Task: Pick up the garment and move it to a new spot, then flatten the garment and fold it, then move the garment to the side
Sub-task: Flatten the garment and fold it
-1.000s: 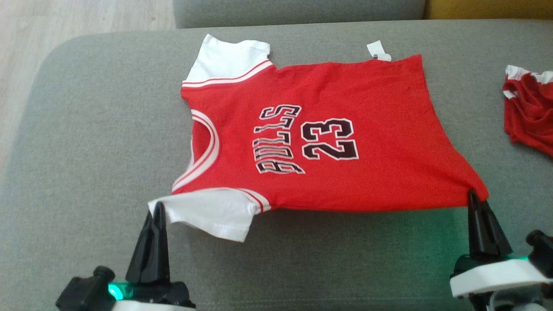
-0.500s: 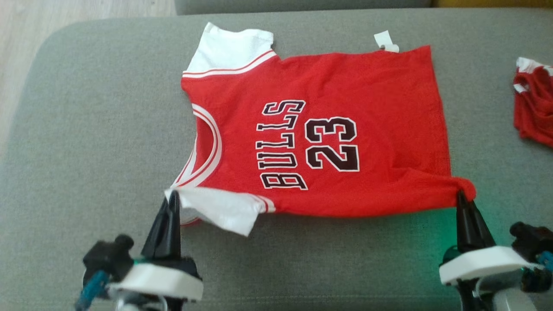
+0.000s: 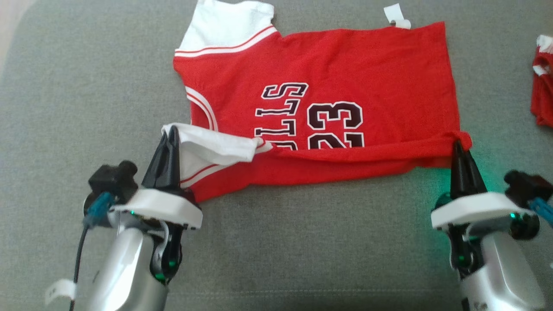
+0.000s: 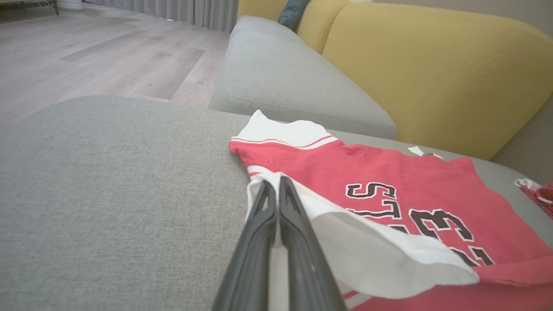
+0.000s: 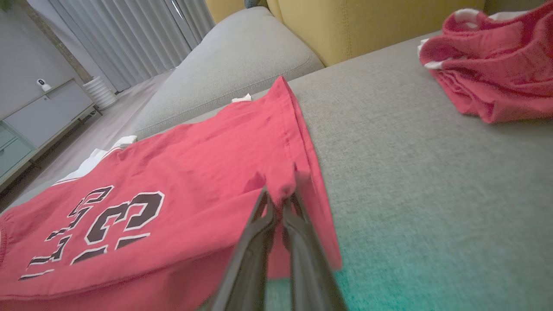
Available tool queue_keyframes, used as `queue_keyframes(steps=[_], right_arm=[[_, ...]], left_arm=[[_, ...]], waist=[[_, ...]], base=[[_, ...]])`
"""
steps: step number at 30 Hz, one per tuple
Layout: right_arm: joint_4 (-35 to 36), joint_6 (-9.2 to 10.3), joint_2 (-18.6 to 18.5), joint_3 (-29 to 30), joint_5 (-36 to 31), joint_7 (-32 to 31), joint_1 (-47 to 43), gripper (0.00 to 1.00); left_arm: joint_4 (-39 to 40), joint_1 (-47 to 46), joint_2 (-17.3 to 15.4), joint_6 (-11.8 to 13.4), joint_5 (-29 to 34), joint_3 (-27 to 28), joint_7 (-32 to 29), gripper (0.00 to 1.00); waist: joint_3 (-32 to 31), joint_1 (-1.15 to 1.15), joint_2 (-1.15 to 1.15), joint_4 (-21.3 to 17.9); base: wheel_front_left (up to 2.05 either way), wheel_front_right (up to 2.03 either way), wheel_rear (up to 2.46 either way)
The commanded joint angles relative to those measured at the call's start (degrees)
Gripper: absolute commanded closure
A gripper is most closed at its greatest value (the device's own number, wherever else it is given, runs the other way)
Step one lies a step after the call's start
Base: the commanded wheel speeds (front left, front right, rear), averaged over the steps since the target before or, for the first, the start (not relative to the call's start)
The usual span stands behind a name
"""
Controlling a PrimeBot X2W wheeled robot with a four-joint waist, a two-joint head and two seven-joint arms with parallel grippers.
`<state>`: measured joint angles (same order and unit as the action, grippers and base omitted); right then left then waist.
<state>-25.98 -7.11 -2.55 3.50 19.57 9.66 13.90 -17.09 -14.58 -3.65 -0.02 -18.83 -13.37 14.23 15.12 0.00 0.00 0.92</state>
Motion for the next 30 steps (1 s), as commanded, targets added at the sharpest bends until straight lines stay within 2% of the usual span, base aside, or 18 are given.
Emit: queue_keyframes(steps=[1, 3, 4, 6, 7, 8, 9, 10, 17, 23, 30], right_arm=[[0.44, -0.37, -0.32, -1.67, -0.36, 1.06, 2.22, 1.0], [-1.6, -0.37, -0.32, -1.9, -0.46, 1.54, 3.85, 1.0], [-2.54, -0.37, -0.32, -2.04, -0.46, 1.79, 4.58, 0.86], [-4.24, -0.37, -0.32, -2.29, -0.41, 2.37, 5.89, 0.51], [-5.0, -0.37, -0.32, -2.43, -0.24, 2.71, 6.5, 0.15], [-5.69, -0.37, -0.32, -2.53, -0.07, 3.08, 7.04, 0.0], [-6.28, -0.37, -0.32, -2.57, 0.12, 3.44, 7.52, 0.0], [-6.7, -0.37, -0.32, -2.6, 0.25, 3.82, 7.9, 0.0], [-5.66, -0.37, -0.32, -0.19, -1.51, 5.16, 8.25, 0.0], [-1.24, -0.37, -0.32, 1.94, -4.71, 5.27, 5.12, 0.0], [4.3, -0.37, -0.32, 2.79, -7.15, 3.84, 0.9, 0.0]], left_arm=[[0.48, -2.4, -0.49, -0.25, 0.54, 2.29, 0.69, 1.0], [-1.26, -3.87, -0.43, -0.39, 0.92, 2.63, 0.72, 1.0], [-1.81, -4.42, -0.39, -0.4, 1.15, 2.87, 0.73, 1.0], [-2.46, -5.19, -0.28, -0.47, 1.66, 3.35, 0.74, 1.0], [-2.67, -5.43, -0.21, -0.54, 1.89, 3.55, 0.74, 1.0], [-2.82, -5.6, -0.13, -0.63, 2.09, 3.73, 0.75, 0.78], [-2.9, -5.71, -0.05, -0.69, 2.33, 3.91, 0.75, 0.55], [-2.96, -5.74, 0.03, -0.76, 2.56, 4.05, 0.75, 0.01], [-0.97, -3.94, 0.52, -1.85, 2.85, 4.54, 0.76, 0.0], [1.92, 0.44, 0.68, -2.7, 1.95, 4.64, 0.76, 0.0], [1.75, 5.99, -0.01, -3.43, 0.05, 4.59, -1.06, 0.0]], waist=[[0.55, 0.0, 0.0, -0.14], [0.89, 0.0, 0.0, -0.15], [1.04, 0.0, 0.0, -0.16], [1.25, 0.0, 0.0, -0.15], [1.32, 0.0, 0.0, -0.11], [1.35, 0.0, 0.0, -0.06], [1.32, 0.0, 0.0, 0.0], [1.25, 0.0, 0.0, 0.06], [-0.05, 0.0, 0.0, 0.74], [-1.76, 0.0, 0.0, 1.17], [-3.35, 0.0, 0.0, 1.34]], base=[[0.0, 0.0, 0.0], [0.0, 0.0, 0.0], [0.0, 0.0, 0.0], [0.0, 0.0, 0.0], [0.0, 0.0, 0.0], [0.0, 0.0, 0.0], [0.0, 0.0, 0.0], [0.0, 0.0, 0.0], [0.0, 0.0, 0.0], [0.0, 0.0, 0.0], [0.0, 0.0, 0.0]])
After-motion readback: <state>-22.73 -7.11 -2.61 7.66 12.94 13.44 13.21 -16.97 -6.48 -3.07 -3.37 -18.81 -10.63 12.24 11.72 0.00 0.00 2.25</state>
